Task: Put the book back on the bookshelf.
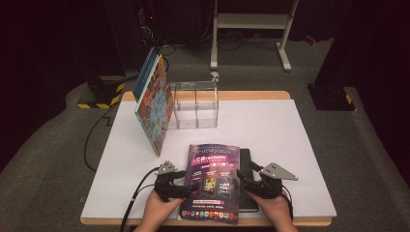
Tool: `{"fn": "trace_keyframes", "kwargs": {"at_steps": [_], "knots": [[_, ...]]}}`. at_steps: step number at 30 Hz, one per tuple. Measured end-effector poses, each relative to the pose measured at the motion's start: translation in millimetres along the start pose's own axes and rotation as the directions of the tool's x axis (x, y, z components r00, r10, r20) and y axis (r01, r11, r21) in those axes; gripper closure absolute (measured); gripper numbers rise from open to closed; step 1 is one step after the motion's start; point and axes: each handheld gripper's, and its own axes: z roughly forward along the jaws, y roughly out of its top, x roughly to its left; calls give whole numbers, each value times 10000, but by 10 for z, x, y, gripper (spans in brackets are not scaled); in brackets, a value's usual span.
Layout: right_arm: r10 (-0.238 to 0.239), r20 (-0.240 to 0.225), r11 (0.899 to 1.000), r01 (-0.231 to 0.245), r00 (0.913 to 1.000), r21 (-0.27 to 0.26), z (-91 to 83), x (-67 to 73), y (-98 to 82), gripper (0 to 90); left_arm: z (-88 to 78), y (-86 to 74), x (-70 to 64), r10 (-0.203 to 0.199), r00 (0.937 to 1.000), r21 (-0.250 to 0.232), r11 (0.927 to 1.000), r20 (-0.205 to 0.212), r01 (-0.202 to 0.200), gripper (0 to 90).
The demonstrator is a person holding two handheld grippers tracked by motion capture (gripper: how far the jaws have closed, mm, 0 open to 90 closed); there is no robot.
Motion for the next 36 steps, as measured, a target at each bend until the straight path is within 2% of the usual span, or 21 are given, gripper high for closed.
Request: {"fn": "trace_keyframes", "kwargs": {"at_steps": [3,4,7,8,12,15,18,19,22,23,25,27,31,32,36], "knots": [[-15,87,10000,14,10000,32,3,-6,-4,386,9,-6,-22,-3,9998,35,10000,176,3,166],[5,131,10000,-5,9999,54,5,-10,-5,385,29,-15,-37,-124,9997,16,9999,194,124,168],[85,226,9999,-88,9997,130,11,-35,-12,378,49,-27,-49,51,9994,132,9999,336,-55,168],[116,261,9998,-119,9996,133,9,-42,-13,377,60,-30,-62,-66,9990,130,9999,437,60,173],[352,484,9993,-357,9982,95,-5,-81,-11,352,113,-66,-119,122,9978,421,9990,653,-149,172],[543,738,9983,-557,9958,180,1,-126,-19,315,118,-72,-178,265,9956,365,9989,896,-298,174],[1050,832,9933,-1085,9910,387,4,-190,-45,280,80,-41,-197,566,9938,177,9981,961,-585,186],[1188,839,9913,-1229,9894,460,2,-207,-51,270,72,-35,-203,542,9940,62,9985,954,-551,188],[1533,876,9857,-1586,9843,575,-11,-228,-62,252,57,-38,-209,940,9921,-95,9956,828,-936,189],[1609,884,9837,-1670,9830,672,-8,-229,-67,243,66,-52,-222,880,9929,-241,9960,795,-863,189],[1739,826,9795,-1810,9813,884,5,-220,-85,238,72,-75,-225,1013,9912,-183,9948,848,-1001,189],[1944,518,9737,-1991,9796,1106,17,-202,-99,231,84,-108,-220,1239,9892,-100,9923,787,-1235,184],[2159,446,9677,-2198,9754,1237,64,-171,-89,216,59,-128,-223,1352,9878,-150,9908,773,-1344,201],[2242,426,9653,-2279,9736,1273,80,-173,-89,204,52,-136,-221,1526,9854,-104,9883,756,-1523,200],[2476,290,9584,-2492,9684,1388,151,-185,-74,191,56,-140,-217,1383,9875,-178,9904,757,-1374,206]]}}
